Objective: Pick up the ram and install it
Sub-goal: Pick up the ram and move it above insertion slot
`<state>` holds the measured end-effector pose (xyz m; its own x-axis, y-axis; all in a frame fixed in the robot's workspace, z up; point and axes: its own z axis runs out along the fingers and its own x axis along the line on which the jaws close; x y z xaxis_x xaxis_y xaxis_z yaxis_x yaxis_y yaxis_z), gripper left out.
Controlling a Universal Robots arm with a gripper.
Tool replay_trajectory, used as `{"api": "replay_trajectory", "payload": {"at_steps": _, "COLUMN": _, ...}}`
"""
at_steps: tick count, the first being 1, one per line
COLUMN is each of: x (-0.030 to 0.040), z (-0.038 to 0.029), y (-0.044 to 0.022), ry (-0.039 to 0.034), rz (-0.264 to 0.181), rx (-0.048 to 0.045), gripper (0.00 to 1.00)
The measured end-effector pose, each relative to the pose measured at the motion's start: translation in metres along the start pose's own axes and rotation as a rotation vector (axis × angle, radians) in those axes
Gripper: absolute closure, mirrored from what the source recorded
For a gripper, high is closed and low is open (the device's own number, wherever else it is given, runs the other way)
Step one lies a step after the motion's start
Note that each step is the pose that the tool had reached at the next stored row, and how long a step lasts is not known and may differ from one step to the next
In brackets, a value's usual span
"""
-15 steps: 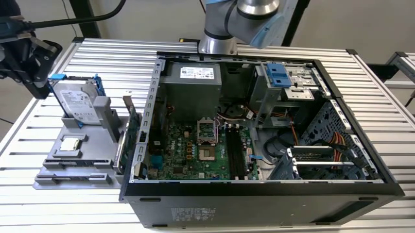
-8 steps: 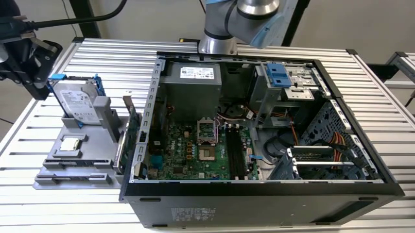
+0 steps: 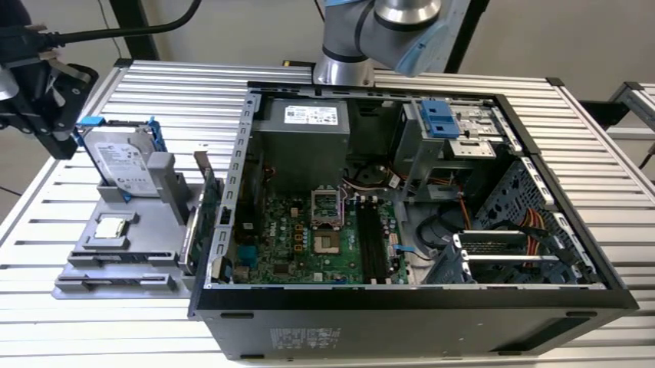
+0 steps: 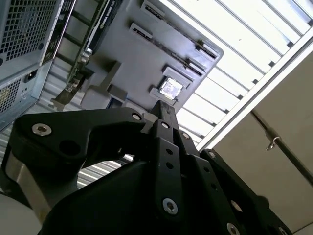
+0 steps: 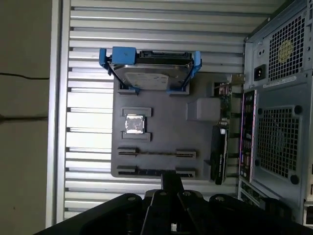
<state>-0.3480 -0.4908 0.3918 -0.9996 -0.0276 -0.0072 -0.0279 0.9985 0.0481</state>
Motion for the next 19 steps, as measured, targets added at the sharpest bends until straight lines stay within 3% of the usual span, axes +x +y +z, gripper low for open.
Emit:
{"api": "replay_trajectory", "payload": {"at_steps": 7, "x": 0.0001, "z": -0.0001, "y": -0.0032, "ry": 0.0010, "rz": -0.021, "rx": -0.0002, "gripper": 1.00}}
{"api": "replay_trajectory", "payload": {"at_steps": 10, "x": 0.0002, "z": -0.0003, "y": -0.0081, "ry": 0.0011, "rz": -0.021, "rx": -0.0002, "gripper": 1.00}}
{"api": "replay_trajectory", "payload": {"at_steps": 19, "x": 0.0003, "z": -0.0004, "y": -0.0092, "ry": 0.0011, "rz": -0.021, "rx": -0.0002, "gripper": 1.00}}
